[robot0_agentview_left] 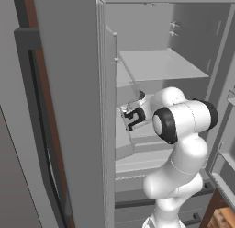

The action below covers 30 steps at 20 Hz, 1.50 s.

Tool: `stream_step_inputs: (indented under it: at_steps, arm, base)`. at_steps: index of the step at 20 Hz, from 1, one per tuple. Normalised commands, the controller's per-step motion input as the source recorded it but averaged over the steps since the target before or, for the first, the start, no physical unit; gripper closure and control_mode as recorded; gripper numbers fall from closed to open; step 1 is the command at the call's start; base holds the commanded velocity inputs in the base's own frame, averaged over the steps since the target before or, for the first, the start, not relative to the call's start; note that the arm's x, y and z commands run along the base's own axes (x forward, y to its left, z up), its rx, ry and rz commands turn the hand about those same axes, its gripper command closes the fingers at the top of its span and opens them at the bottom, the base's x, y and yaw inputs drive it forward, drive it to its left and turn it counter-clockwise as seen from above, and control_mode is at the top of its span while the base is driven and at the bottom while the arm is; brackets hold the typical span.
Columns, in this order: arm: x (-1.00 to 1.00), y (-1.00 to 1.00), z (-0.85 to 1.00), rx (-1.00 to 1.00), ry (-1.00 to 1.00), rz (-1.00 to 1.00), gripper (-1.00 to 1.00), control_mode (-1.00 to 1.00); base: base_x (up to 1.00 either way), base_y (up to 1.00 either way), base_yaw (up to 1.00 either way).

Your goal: Retrieve the apple and peach from the fridge and place them into the bowl on the dining table.

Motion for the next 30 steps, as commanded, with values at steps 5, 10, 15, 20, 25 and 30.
stream_step_inputs:
  at_steps: [5,10,15,20,25,30]
  arm:
    - [0.0,0.01,-0.66,0.0,-0.35,0.0,-1.0,-1.0]
    - [0.09,0.0,-0.38,0.0,-0.02,0.0,1.0,-1.0]
    - [0.01,0.01,-0.43,0.0,0.11,0.0,1.0,-1.0]
    - [-0.42,-0.03,0.01,0.0,0.01,0.0,1.0,-1.0]
    - [-0.98,-0.34,0.36,0.01,0.0,0.0,1.0,-1.0]
    - [-0.95,-0.49,0.97,0.0,0.0,0.0,1.0,-1.0]
  base:
    - [0.0,0.0,0.0]
    - [0.0,0.0,0.0]
    - [0.0,0.0,0.0]
    - [0.0,0.0,0.0]
    - [0.0,0.0,0.0]
    - [0.0,0.0,0.0]
